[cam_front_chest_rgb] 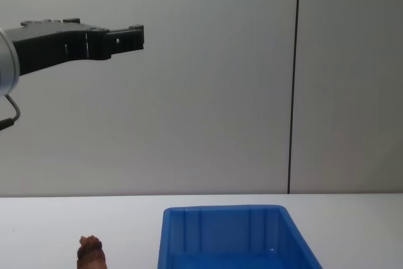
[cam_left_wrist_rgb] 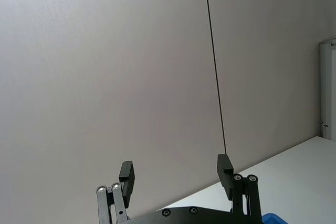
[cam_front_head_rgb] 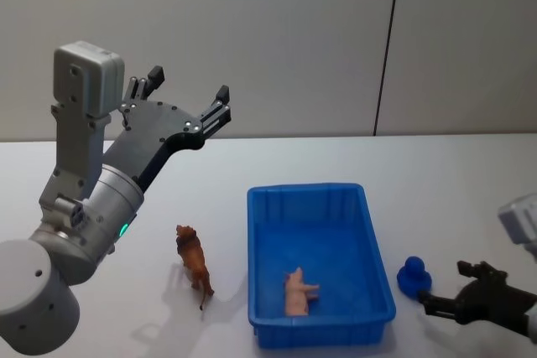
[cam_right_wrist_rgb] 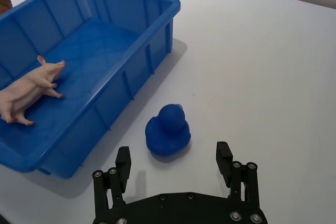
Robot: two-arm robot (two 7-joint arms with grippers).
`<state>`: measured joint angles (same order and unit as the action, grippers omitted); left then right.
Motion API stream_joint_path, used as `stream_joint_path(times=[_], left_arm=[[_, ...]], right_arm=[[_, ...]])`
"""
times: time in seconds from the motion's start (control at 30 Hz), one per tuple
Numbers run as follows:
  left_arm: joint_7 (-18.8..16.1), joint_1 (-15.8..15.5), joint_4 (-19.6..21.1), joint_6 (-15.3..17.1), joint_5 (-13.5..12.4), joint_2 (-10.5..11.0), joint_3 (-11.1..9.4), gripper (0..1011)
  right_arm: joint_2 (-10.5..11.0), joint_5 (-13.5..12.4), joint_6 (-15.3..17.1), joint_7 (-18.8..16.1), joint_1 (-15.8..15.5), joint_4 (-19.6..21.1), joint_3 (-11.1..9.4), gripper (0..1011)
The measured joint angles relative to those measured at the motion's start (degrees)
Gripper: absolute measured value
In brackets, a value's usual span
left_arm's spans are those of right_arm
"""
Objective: Pick up the two dolls from the table and place them into the box.
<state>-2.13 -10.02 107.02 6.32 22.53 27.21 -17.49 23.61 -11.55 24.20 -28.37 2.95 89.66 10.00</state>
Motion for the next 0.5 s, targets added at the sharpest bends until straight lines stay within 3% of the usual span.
stream_joint_path(times=[0.5], left_arm=[[0.0, 0.0, 0.0, 0.0, 0.0, 0.0, 0.0, 1001]], right_arm=[[-4.0, 5.4, 0.1, -1.5, 6.4, -7.3, 3.3, 1001]])
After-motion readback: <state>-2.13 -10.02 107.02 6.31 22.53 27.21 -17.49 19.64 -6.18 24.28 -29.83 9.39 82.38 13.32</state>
